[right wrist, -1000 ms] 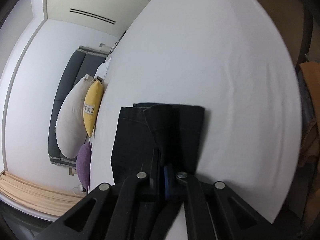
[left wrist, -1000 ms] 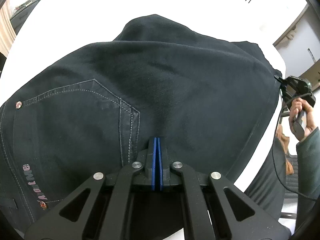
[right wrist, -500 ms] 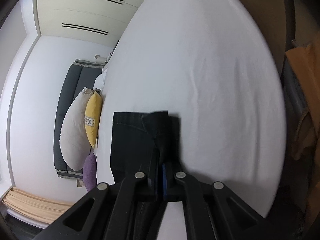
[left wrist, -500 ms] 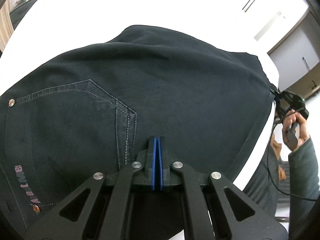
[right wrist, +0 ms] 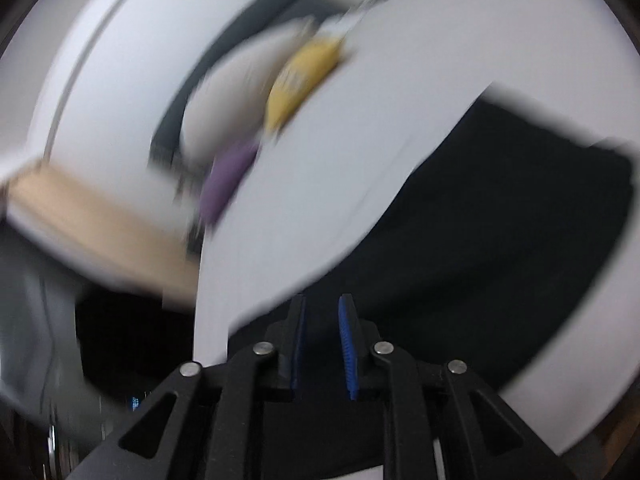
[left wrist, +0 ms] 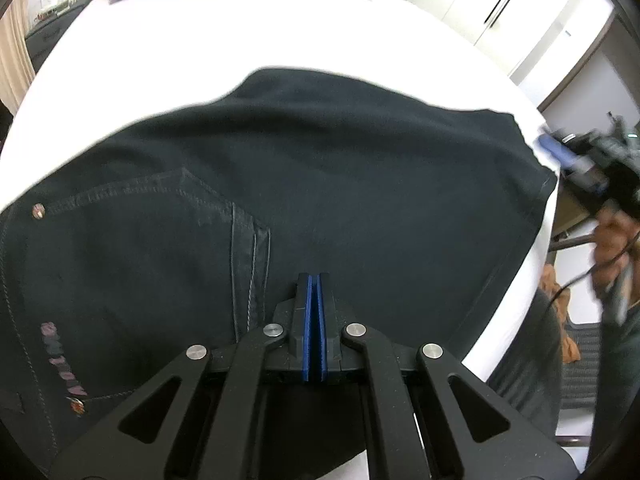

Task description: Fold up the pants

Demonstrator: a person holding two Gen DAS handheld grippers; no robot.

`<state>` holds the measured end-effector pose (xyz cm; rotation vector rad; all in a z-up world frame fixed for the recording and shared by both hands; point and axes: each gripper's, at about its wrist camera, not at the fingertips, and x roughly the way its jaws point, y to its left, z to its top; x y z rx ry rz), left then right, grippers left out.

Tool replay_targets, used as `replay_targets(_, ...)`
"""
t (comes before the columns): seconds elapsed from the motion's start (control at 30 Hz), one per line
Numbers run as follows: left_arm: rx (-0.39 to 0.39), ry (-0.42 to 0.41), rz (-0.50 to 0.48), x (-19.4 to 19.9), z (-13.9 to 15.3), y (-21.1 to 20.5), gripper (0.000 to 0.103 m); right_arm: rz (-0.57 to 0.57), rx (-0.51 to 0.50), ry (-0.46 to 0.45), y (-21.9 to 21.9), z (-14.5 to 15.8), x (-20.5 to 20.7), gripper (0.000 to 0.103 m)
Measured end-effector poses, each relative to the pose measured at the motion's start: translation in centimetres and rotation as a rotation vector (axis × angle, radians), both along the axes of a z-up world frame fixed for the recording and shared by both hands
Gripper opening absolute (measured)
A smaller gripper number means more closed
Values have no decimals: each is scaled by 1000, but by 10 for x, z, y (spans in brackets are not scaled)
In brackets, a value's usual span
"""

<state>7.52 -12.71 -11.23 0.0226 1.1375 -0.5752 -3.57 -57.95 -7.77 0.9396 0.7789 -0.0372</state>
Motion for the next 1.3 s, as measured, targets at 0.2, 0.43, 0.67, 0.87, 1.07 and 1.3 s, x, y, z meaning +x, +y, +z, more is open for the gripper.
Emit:
replay_targets(0.2, 14, -13, 71, 14, 2, 27, 2, -183, 103, 150, -38, -68, -33, 0)
replay_targets(0.43, -25, -17, 145, 17, -4, 67, 2, -347, -216, 230, -53, 7, -47, 12)
replay_targets(0.67, -62, -10, 149, 13, -15, 74, 2, 420, -48, -8, 140, 32, 98, 31)
replay_targets(0.87, -134, 15, 151, 10, -24, 81, 2, 651, 59, 153, 232, -39, 181, 32)
replay_targets(1.07, -136, 7, 142, 6, -25, 86, 2, 421, 97, 192, 179, -91, 204, 0)
replay_targets(1.3, -119, -14, 147, -1, -29, 76, 2, 366, 74, 75, 157, -42, 158, 19)
